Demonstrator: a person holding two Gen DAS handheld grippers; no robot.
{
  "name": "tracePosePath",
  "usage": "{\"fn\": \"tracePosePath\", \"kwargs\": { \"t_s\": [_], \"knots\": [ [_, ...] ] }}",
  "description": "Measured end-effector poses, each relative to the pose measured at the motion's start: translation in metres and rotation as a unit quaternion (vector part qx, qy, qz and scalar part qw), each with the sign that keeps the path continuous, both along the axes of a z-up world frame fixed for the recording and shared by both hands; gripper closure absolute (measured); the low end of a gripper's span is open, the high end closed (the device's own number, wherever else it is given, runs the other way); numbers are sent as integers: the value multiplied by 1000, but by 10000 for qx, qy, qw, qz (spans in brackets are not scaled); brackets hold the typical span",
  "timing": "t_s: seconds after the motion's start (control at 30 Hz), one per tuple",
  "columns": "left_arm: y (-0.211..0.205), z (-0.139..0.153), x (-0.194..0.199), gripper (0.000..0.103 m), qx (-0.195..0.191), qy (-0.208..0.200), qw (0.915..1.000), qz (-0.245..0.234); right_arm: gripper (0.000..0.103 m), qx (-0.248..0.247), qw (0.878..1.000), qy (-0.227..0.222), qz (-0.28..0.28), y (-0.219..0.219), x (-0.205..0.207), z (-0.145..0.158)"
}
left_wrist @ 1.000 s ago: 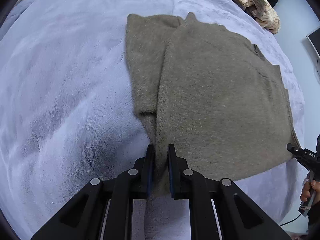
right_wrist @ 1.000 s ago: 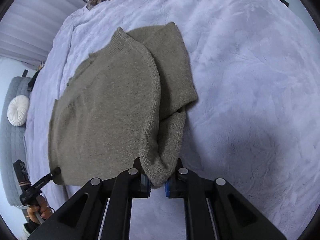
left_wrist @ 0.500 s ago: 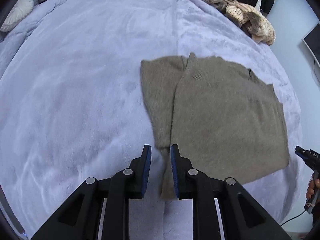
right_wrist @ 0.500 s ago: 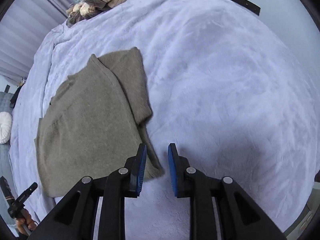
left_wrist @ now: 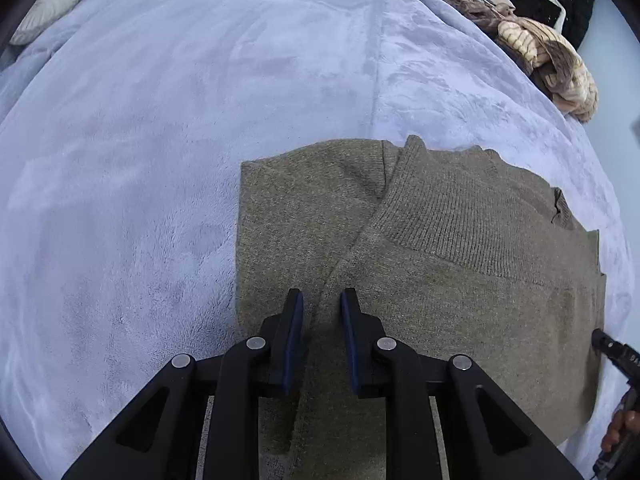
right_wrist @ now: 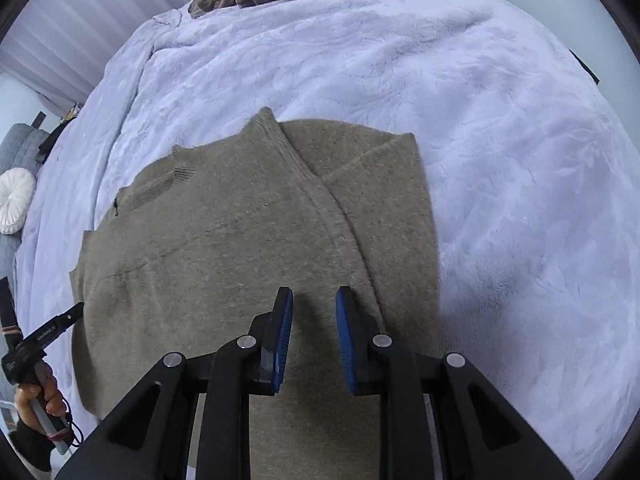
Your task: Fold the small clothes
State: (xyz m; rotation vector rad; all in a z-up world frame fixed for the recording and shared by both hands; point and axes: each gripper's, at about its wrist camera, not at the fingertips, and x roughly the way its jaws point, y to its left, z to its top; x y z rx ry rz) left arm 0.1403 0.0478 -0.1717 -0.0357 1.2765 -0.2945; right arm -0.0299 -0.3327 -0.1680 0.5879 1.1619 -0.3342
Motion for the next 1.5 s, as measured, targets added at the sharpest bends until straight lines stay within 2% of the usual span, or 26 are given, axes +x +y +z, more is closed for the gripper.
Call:
{"fn": "tracePosePath", "kwargs": {
  "t_s": [0.1,0.23,0.3,0.47,0.57,0.93,1.13,1.33,1.37,1.4,1.43,1.47,1.5],
  "knots": [
    [-2,8,-2,82,190,26,9998,-4,89,261,9996,-47,-81,-12,-9,-11],
    [-13,18,-12,82,584,-54,9982,-121,88,410,9990,-26,-201,-19,-15,-6],
    [-15,19,-20,82,623,6,9980,-135,85,458,9987,-78,-196,-16,-20,3],
    [-23,22,-40,81,920,11,9957,-118,84,370,9993,-10,108,-1,-29,5],
    [-30,23,-44,82,981,63,9951,-100,85,567,9983,130,85,-3,-33,-12],
    [-42,27,-53,81,1198,89,9927,74,81,759,9964,98,368,-8,-29,-18],
    [-44,27,-54,81,1210,85,9926,61,72,832,9958,31,387,-7,-30,-18],
    [-38,21,-55,81,1156,116,9932,-60,50,745,9961,-9,464,4,-26,-13],
    [-37,20,-54,70,1151,124,9932,-92,47,716,9964,-10,452,5,-25,-12],
    [-35,19,-54,50,1137,137,9934,-107,45,679,9968,-6,427,7,-24,-10],
    [-33,19,-54,5,1095,127,9939,-103,44,644,9972,-8,392,9,-23,-7],
    [-29,23,-55,1,1066,1,9943,-52,42,632,9974,-18,358,11,-24,-4],
    [-27,26,-56,1,1031,-76,9946,-101,40,655,9973,-51,324,14,-25,0]
  ]
}}
